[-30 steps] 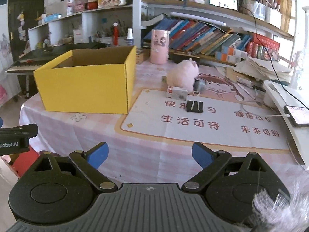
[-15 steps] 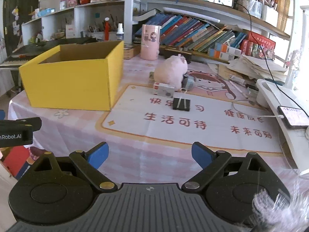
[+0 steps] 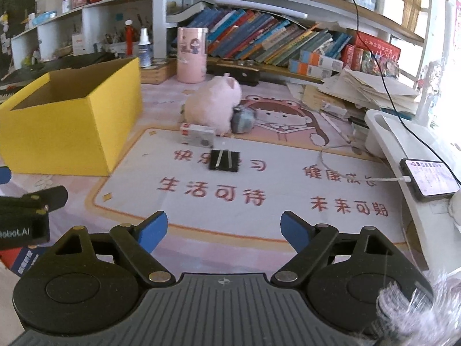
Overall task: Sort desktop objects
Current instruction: 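Move the open left gripper down over the black binder clip while the right tool approaches the white box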
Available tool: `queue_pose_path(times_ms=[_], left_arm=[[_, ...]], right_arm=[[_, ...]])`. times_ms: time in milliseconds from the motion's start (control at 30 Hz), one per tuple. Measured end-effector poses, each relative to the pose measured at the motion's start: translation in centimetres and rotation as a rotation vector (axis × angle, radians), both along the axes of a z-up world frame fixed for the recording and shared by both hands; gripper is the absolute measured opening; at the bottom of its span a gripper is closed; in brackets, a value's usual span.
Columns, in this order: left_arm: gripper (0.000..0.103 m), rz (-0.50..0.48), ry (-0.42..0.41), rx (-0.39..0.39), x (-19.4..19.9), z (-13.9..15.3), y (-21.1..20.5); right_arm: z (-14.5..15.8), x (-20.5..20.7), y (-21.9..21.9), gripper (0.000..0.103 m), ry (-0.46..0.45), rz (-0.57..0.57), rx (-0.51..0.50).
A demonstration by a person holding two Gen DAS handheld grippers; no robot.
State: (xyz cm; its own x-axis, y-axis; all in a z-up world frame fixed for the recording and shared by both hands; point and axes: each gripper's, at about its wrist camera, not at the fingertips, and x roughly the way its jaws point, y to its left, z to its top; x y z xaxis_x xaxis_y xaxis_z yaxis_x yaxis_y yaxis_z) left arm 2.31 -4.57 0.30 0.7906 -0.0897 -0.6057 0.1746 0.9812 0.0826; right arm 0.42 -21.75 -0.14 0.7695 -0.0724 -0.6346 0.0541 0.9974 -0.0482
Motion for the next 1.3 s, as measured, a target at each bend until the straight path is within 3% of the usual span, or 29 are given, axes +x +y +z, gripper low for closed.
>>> queue_pose_path(times_ms=[400, 900, 1100, 1300], left_arm=[[0.094, -0.051, 0.005, -0.002, 3.0, -0.1, -5.5], [0.088, -0.009, 0.044, -0.021, 7.4, -1.1, -11.3], [0.074, -0.039, 0.088, -0.04, 9.6, -2.1, -14.0], [0.063, -0.065, 0.153, 0.0, 11.9, -3.9, -17.1]], right_arm=[[0.7, 3.0, -4.7, 0.084, -0.038, 0.008, 0.007], [1.9, 7.8, -10.5, 0.084, -0.083, 0.072, 0.055], [2.0, 8.8, -12.5, 0.084, -0.101, 0.079, 0.033], [1.8, 9.7, -14.6, 0.084, -0.103, 0.062, 0.012]])
